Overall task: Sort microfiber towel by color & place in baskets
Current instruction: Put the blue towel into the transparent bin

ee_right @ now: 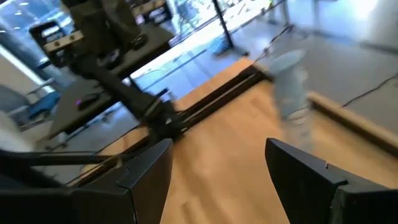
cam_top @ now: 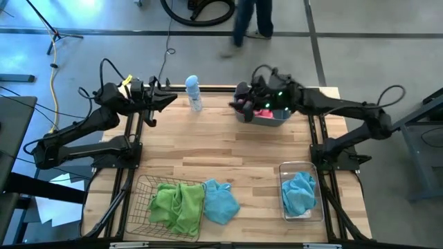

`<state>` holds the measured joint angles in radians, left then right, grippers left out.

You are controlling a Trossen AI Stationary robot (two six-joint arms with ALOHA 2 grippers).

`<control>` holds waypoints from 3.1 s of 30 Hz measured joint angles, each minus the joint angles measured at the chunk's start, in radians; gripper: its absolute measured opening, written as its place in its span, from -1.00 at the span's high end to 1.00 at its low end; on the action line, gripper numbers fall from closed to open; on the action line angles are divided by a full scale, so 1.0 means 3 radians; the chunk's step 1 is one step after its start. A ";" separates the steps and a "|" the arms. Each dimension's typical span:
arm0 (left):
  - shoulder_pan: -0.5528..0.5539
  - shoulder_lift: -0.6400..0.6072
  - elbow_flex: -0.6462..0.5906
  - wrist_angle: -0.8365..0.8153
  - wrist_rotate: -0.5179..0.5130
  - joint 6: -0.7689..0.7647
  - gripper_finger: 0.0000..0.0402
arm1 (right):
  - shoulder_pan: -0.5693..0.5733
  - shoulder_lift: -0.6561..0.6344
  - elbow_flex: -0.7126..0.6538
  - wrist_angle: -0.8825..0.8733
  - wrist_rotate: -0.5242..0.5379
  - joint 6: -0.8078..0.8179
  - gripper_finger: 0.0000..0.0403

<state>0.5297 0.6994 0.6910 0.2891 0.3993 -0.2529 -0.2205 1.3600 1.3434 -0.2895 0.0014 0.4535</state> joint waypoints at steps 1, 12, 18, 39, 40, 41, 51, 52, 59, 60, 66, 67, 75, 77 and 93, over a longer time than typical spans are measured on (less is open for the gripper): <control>0.0000 0.0000 0.0000 0.0002 0.0074 -0.0013 1.00 | 0.0066 0.0056 0.0000 0.0053 0.0001 0.0065 -0.25; -0.0001 0.0008 0.0000 -0.0017 0.0309 -0.0081 1.00 | 0.1011 0.0341 0.0000 0.0682 -0.0119 0.0445 -0.25; -0.0001 0.0008 0.0000 -0.0083 0.0300 -0.0058 1.00 | 0.1629 0.0375 0.0001 0.0685 0.0292 0.0478 -0.25; 0.0000 0.0009 0.0000 -0.0711 0.0085 0.0010 1.00 | 0.2465 0.2121 0.1989 -0.1935 0.0782 -0.0189 -0.25; -0.0001 0.0009 0.0000 -0.0714 0.0090 0.0009 1.00 | 0.2465 0.2206 0.2020 -0.1938 0.0780 -0.0227 -0.25; 0.0000 0.0009 0.0000 -0.0712 0.0091 0.0009 1.00 | 0.2464 0.2279 0.2025 -0.1936 0.0778 -0.0242 -0.25; 0.0000 0.0009 0.0000 -0.0711 0.0094 0.0009 1.00 | 0.2417 0.2870 0.2018 -0.1770 0.0347 -0.0036 -0.25; 0.0000 0.0009 0.0000 -0.0711 0.0094 0.0010 1.00 | 0.2417 0.2914 0.2018 -0.1769 0.0344 -0.0030 -0.25; 0.0000 0.0009 0.0000 -0.0712 0.0094 0.0091 1.00 | 0.2393 0.3145 0.2017 -0.1769 0.0458 0.0132 -0.25; 0.0000 0.0009 0.0000 -0.0711 0.0094 0.0091 1.00 | 0.2393 0.3163 0.2017 -0.1760 0.0489 0.0143 -0.25; 0.0000 0.0009 0.0000 -0.0712 0.0095 0.0093 1.00 | 0.2396 0.3230 0.2017 -0.1745 0.0521 0.0147 -0.25; 0.0000 0.0009 0.0000 -0.0712 0.0095 0.0093 1.00 | 0.2397 0.3248 0.2017 -0.1737 0.0520 0.0150 -0.25; -0.0001 0.0009 0.0000 -0.0713 0.0095 0.0096 1.00 | 0.2399 0.3399 0.2017 -0.1683 0.0530 0.0336 -0.25; 0.0000 0.0009 0.0000 -0.0711 0.0095 0.0096 1.00 | 0.2407 0.3406 0.2018 -0.1681 0.0530 0.0359 -0.23; -0.0001 0.0009 0.0000 -0.0711 0.0095 0.0097 1.00 | 0.2469 0.3274 0.2015 -0.2242 0.0028 0.0388 0.96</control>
<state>0.5295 0.7021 0.6910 0.0759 0.4277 -0.2237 0.5201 2.3423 1.9481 -0.9620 0.0098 0.5701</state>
